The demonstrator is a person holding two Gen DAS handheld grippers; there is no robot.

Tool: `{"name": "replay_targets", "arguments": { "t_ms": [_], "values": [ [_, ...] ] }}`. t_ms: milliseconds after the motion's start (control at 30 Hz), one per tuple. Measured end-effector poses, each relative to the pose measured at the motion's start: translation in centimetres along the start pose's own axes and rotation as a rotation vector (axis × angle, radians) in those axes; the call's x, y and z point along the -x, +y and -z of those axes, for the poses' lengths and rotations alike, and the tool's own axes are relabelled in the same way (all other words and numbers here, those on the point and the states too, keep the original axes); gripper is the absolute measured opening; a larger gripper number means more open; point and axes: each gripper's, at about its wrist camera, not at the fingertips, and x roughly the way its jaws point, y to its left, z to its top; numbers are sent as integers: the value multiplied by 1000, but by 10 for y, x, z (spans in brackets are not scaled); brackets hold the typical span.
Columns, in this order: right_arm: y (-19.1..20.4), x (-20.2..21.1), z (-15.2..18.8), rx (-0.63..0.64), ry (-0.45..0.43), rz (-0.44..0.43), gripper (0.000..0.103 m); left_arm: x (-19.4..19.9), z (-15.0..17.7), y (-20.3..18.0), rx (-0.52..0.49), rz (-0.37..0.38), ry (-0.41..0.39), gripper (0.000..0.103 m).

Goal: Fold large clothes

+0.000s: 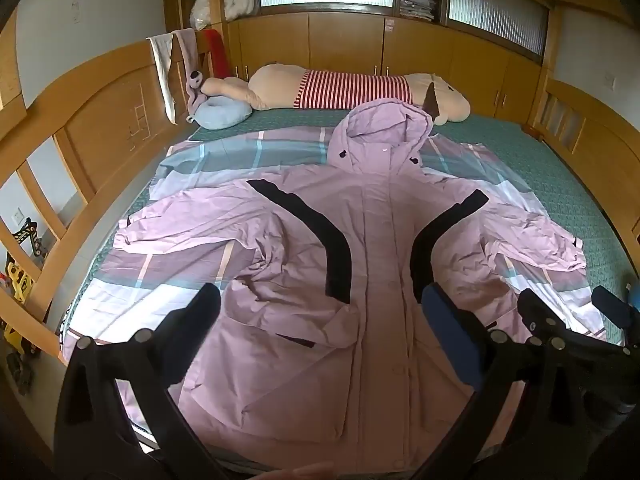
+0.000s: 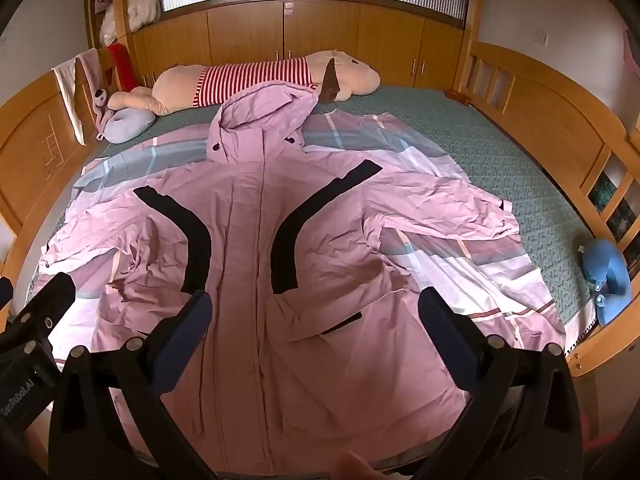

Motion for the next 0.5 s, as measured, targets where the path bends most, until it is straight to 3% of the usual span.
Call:
{"name": "replay_targets", "arguments": {
  "t_ms": [500],
  "values": [
    [1,-5,5,-4,14,3,102,1,8,-3,-1,3,-3,101]
  ]
}}
